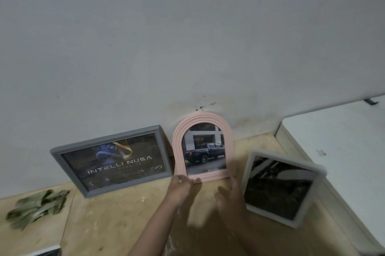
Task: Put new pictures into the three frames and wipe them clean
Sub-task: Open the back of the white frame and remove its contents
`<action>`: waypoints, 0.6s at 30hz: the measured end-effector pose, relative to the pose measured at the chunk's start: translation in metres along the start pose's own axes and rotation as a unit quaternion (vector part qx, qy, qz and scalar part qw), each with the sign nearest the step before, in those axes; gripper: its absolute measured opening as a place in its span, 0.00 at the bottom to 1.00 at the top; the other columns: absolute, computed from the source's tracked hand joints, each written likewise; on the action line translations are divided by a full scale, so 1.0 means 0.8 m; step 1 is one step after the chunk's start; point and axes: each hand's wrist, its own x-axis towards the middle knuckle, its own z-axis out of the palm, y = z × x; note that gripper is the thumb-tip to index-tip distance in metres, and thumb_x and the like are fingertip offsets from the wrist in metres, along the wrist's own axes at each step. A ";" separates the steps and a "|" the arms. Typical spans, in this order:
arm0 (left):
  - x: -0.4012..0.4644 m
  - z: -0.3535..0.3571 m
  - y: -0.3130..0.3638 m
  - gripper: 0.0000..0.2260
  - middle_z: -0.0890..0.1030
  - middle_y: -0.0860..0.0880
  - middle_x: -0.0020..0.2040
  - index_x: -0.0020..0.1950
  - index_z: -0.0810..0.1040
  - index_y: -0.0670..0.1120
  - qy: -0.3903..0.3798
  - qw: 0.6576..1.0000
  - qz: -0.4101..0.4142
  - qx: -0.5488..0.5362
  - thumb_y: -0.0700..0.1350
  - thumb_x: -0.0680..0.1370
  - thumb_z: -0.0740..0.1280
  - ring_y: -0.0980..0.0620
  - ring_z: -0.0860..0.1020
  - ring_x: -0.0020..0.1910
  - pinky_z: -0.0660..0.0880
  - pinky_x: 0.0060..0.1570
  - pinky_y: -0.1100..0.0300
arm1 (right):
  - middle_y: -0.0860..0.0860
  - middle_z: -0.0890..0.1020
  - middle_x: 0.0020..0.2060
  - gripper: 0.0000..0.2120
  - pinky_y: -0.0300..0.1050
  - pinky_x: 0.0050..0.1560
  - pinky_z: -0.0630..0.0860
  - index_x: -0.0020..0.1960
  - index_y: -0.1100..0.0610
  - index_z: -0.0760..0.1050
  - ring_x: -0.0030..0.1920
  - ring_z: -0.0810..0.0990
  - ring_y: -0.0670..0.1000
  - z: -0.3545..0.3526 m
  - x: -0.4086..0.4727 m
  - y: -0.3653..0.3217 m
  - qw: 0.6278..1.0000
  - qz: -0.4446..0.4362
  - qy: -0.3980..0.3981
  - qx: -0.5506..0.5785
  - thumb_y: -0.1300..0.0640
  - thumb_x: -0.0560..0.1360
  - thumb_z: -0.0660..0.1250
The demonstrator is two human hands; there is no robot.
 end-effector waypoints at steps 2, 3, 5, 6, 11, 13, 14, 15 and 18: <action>-0.017 0.012 0.001 0.09 0.79 0.45 0.46 0.55 0.73 0.44 -0.010 1.000 0.016 0.013 0.45 0.78 0.66 0.49 0.78 0.43 0.77 0.42 0.57 | 0.53 0.71 0.66 0.29 0.42 0.60 0.67 0.73 0.56 0.61 0.63 0.72 0.53 -0.022 -0.019 0.008 0.999 0.016 0.032 0.034 0.64 0.75 0.66; -0.023 0.019 0.001 0.07 0.77 0.48 0.43 0.54 0.72 0.45 -0.019 0.999 0.028 0.026 0.45 0.78 0.65 0.52 0.76 0.40 0.74 0.37 0.60 | 0.54 0.72 0.65 0.28 0.45 0.62 0.68 0.72 0.57 0.63 0.64 0.72 0.53 -0.033 -0.026 0.012 0.996 0.019 0.071 0.054 0.64 0.74 0.67; -0.041 0.037 0.009 0.07 0.75 0.51 0.42 0.53 0.71 0.47 -0.046 0.996 0.058 0.056 0.46 0.78 0.66 0.56 0.74 0.38 0.71 0.33 0.65 | 0.56 0.72 0.65 0.26 0.51 0.65 0.69 0.70 0.58 0.65 0.64 0.72 0.55 -0.063 -0.036 0.018 0.980 0.017 0.181 0.077 0.65 0.73 0.67; -0.050 0.047 0.015 0.09 0.76 0.52 0.44 0.56 0.70 0.47 -0.062 0.993 0.079 0.069 0.46 0.78 0.66 0.57 0.73 0.39 0.70 0.33 0.66 | 0.57 0.71 0.65 0.27 0.53 0.65 0.69 0.70 0.59 0.65 0.64 0.71 0.57 -0.081 -0.039 0.023 0.967 0.010 0.244 0.075 0.66 0.73 0.68; -0.077 0.100 0.045 0.27 0.68 0.47 0.72 0.74 0.62 0.45 -0.141 0.971 0.170 0.089 0.48 0.78 0.67 0.49 0.69 0.69 0.69 0.61 0.57 | 0.63 0.64 0.68 0.34 0.60 0.69 0.64 0.72 0.64 0.58 0.69 0.63 0.63 -0.168 -0.017 0.038 0.933 0.030 0.358 0.025 0.63 0.71 0.70; -0.083 0.122 0.055 0.30 0.66 0.45 0.73 0.75 0.60 0.44 -0.178 0.964 0.184 0.068 0.48 0.77 0.68 0.47 0.67 0.70 0.68 0.63 0.56 | 0.62 0.67 0.68 0.31 0.56 0.66 0.65 0.72 0.64 0.59 0.69 0.64 0.63 -0.188 -0.002 0.044 0.953 0.038 0.301 -0.018 0.60 0.74 0.68; -0.084 0.130 0.058 0.30 0.68 0.44 0.72 0.74 0.61 0.44 -0.195 0.961 0.186 0.063 0.49 0.76 0.69 0.47 0.70 0.68 0.70 0.60 0.57 | 0.62 0.71 0.64 0.27 0.54 0.62 0.68 0.70 0.64 0.62 0.66 0.68 0.63 -0.190 0.004 0.048 0.964 0.015 0.262 -0.040 0.59 0.75 0.67; -0.085 0.138 0.059 0.29 0.71 0.43 0.69 0.72 0.63 0.44 -0.206 0.957 0.192 0.065 0.49 0.75 0.70 0.47 0.72 0.65 0.73 0.56 0.58 | 0.61 0.74 0.60 0.22 0.51 0.57 0.70 0.67 0.63 0.65 0.62 0.72 0.62 -0.192 0.007 0.051 0.972 -0.010 0.229 -0.055 0.59 0.76 0.66; -0.091 0.147 0.058 0.22 0.77 0.47 0.60 0.64 0.69 0.47 -0.206 0.952 0.217 0.059 0.50 0.74 0.72 0.51 0.76 0.56 0.75 0.49 0.61 | 0.54 0.76 0.50 0.13 0.44 0.46 0.72 0.62 0.61 0.68 0.52 0.76 0.56 -0.193 0.003 0.058 0.978 -0.037 0.191 -0.072 0.57 0.79 0.60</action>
